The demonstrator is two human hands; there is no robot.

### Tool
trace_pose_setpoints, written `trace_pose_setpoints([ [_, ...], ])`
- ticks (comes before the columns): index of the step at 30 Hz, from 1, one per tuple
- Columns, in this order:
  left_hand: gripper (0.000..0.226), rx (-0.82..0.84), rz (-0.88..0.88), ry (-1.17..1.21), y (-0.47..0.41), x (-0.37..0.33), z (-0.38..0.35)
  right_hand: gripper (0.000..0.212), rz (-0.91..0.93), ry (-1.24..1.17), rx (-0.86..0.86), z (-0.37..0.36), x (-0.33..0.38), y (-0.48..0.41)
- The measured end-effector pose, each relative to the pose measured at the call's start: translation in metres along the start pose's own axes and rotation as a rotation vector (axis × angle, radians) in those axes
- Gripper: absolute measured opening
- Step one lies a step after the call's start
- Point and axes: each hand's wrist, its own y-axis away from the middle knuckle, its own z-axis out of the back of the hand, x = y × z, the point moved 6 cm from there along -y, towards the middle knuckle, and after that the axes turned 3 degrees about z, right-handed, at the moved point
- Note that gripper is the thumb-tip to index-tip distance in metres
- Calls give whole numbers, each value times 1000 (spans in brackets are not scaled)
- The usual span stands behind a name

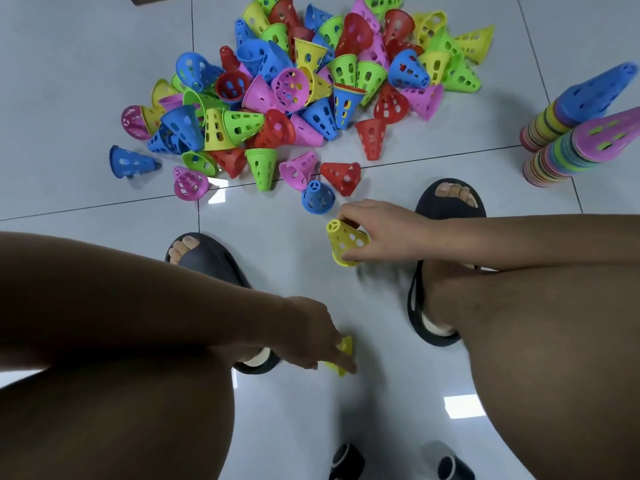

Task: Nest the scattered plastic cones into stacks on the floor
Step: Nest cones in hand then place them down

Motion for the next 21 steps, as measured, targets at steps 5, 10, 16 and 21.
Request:
trace_pose_setpoints([
  [5,53,87,140,15,-1,28,-17,44,-5,-20,11,-1,-1,-2],
  [10,34,-222,344,512,16,66,-20,42,-16,-28,-39,5,-5,2],
  [16,20,-678,732,854,61,127,-22,46,-47,-57,-127,12,-12,9],
  [21,21,-782,978,1261,82,149,-49,47,-63,-96,-157,15,-13,4],
])
